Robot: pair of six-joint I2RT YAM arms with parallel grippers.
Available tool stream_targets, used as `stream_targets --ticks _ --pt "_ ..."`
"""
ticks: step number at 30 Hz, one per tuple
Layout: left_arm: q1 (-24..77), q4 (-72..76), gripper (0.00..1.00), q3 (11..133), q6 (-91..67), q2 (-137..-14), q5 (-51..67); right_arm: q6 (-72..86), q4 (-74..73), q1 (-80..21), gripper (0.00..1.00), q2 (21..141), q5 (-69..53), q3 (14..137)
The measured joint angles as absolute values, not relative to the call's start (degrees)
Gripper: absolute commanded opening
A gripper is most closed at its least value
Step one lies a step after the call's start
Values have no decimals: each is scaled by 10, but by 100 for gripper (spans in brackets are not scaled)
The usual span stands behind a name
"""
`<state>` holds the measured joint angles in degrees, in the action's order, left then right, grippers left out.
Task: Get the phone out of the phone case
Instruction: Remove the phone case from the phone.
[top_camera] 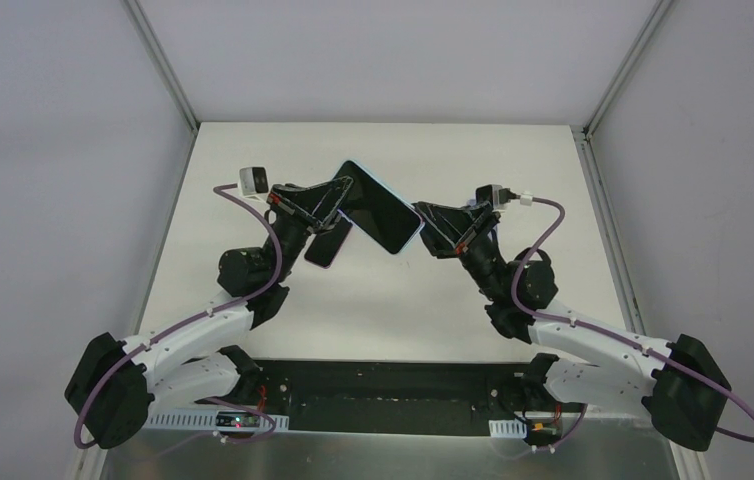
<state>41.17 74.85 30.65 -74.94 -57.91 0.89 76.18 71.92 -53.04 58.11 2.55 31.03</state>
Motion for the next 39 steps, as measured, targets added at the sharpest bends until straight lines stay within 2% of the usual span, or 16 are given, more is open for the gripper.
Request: stream_targets --ticks 10,13,14,16,19,24,29,35,39 --pt "418 758 0 308 -771 -582 6 764 730 -531 1 581 8 312" --pt "421 757 0 308 -771 -576 -1 759 731 -531 34 580 8 312" --pt "421 755 0 307 -769 -573 -3 755 730 -531 41 579 8 311" --pt "424 744 0 300 -766 -563 -7 747 724 -532 51 568 8 303" --pt "428 717 0 283 -756 -547 -9 719 665 -536 57 518 10 281" --pt "432 655 0 268 -740 -523 -10 656 507 -540 65 427 28 273" --pt "432 588 0 256 -722 -487 -11 603 332 -543 67 328 55 274" --pt "431 462 0 217 -691 -391 -64 522 124 -544 66 234 111 284" --pt "431 333 0 226 -669 -340 -94 491 9 -544 64 220 139 286"
